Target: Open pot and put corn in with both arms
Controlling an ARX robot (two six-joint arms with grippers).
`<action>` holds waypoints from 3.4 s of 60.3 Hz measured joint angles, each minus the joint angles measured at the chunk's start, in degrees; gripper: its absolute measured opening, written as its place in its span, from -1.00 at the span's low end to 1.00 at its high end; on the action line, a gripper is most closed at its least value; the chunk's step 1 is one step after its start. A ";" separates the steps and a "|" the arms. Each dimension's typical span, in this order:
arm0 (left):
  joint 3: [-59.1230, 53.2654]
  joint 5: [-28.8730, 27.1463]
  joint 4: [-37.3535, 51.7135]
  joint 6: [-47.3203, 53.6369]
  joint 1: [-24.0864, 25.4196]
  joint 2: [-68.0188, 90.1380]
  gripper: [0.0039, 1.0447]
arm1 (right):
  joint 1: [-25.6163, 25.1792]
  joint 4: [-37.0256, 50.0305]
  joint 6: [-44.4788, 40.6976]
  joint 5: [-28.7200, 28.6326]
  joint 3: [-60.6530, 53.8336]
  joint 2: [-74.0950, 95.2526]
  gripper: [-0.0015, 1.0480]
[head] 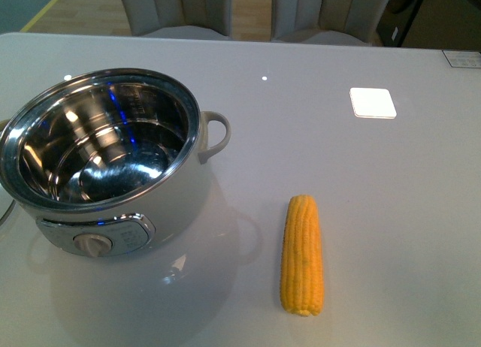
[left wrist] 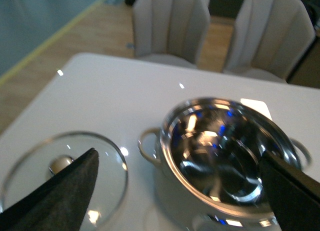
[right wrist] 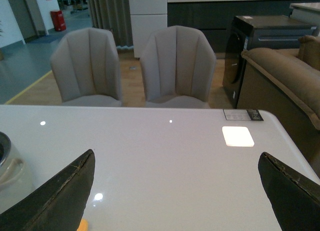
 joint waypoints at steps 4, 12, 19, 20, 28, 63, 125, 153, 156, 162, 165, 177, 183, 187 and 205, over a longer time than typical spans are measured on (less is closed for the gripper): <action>-0.04 -1.90 0.15 0.09 -1.95 -2.27 0.26 | 0.00 0.00 -0.02 0.00 0.00 0.00 0.83; -0.04 -5.46 -3.87 0.09 -5.46 -6.97 -0.18 | 0.00 0.00 -0.02 0.02 0.00 0.00 0.83; -0.04 -8.31 -7.61 0.09 -8.41 -10.84 -0.63 | 0.00 0.00 0.00 0.00 0.00 0.00 0.83; -0.04 -8.59 -8.07 0.09 -8.83 -11.37 -0.70 | 0.00 0.00 -0.02 0.02 0.00 0.00 0.83; -0.04 -12.52 -10.93 0.09 -11.78 -14.25 -0.94 | 0.00 0.00 -0.02 0.02 0.00 0.00 0.83; -0.04 -17.33 -26.08 0.11 -17.84 -29.11 -0.94 | 0.00 0.00 -0.02 0.02 0.00 0.00 0.83; -0.04 -17.33 -26.08 0.15 -17.84 -29.20 0.88 | 5.44 -30.99 23.82 12.09 12.15 24.98 0.83; -0.04 -17.33 -26.08 0.15 -17.84 -29.22 0.88 | 14.29 -9.75 30.14 13.60 17.25 55.32 0.83; -0.04 -17.33 -26.08 0.15 -17.84 -29.22 0.88 | 14.97 -7.32 30.12 13.90 18.14 59.17 0.83; -0.04 -17.33 -26.08 0.15 -17.84 -29.22 0.88 | 16.72 -2.64 30.01 14.16 20.87 67.87 0.83; -0.04 -17.33 -26.08 0.15 -17.84 -29.22 0.88 | 17.33 -0.85 29.94 14.36 22.21 71.06 0.83; -0.04 -17.33 -26.08 0.13 -17.84 -29.22 0.88 | 19.50 8.11 25.07 10.10 31.08 90.75 0.83; -0.04 -17.33 -26.08 0.15 -17.84 -29.22 0.88 | 19.50 10.69 22.71 8.66 33.14 96.59 0.83; -0.04 -17.33 -26.08 0.15 -17.84 -29.22 0.88 | 19.52 11.80 21.97 7.50 34.29 99.58 0.83; -0.04 -17.33 -26.08 0.15 -17.84 -29.22 0.88 | 22.01 13.35 17.90 3.19 40.44 109.81 0.83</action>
